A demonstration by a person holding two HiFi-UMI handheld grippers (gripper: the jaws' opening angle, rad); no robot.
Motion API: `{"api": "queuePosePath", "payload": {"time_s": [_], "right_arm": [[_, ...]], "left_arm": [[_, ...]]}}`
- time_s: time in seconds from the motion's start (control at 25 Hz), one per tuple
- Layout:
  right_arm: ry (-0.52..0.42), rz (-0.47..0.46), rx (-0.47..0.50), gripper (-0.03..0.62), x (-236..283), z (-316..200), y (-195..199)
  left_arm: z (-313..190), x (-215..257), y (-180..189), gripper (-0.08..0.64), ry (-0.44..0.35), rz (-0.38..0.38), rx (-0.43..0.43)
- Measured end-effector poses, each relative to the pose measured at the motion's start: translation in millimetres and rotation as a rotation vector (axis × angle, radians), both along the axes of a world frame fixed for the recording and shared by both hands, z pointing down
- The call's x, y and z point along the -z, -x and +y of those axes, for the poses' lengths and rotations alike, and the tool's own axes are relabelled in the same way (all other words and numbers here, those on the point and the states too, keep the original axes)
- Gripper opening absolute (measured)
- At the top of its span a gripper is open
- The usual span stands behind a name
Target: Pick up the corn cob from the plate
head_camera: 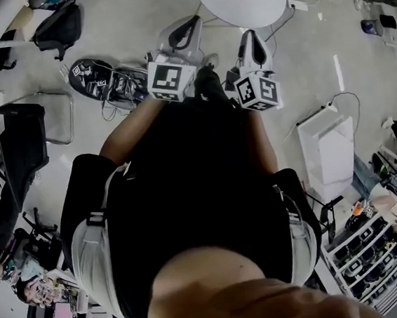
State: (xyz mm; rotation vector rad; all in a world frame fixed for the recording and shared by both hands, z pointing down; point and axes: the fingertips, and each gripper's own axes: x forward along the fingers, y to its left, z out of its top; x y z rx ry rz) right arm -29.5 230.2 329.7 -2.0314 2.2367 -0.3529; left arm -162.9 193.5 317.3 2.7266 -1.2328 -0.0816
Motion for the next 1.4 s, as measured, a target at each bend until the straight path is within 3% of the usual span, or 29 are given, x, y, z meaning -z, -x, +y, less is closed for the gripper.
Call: {"api": "queuePosePath", "payload": {"time_s": [0.48, 1.4], "right_arm": [[0.012, -0.019, 0.018, 0.008, -9.5, -30.8, -26.4], [0.057, -0.088, 0.085, 0.008, -34.7, -132.6, -126.0]], "left_arm": [[-31.7, -6.4, -32.7, 0.006, 0.019, -0.006, 0.010], [-129.3, -24.1, -145.1, 0.006, 0.063, -0.060, 0.047]]}}
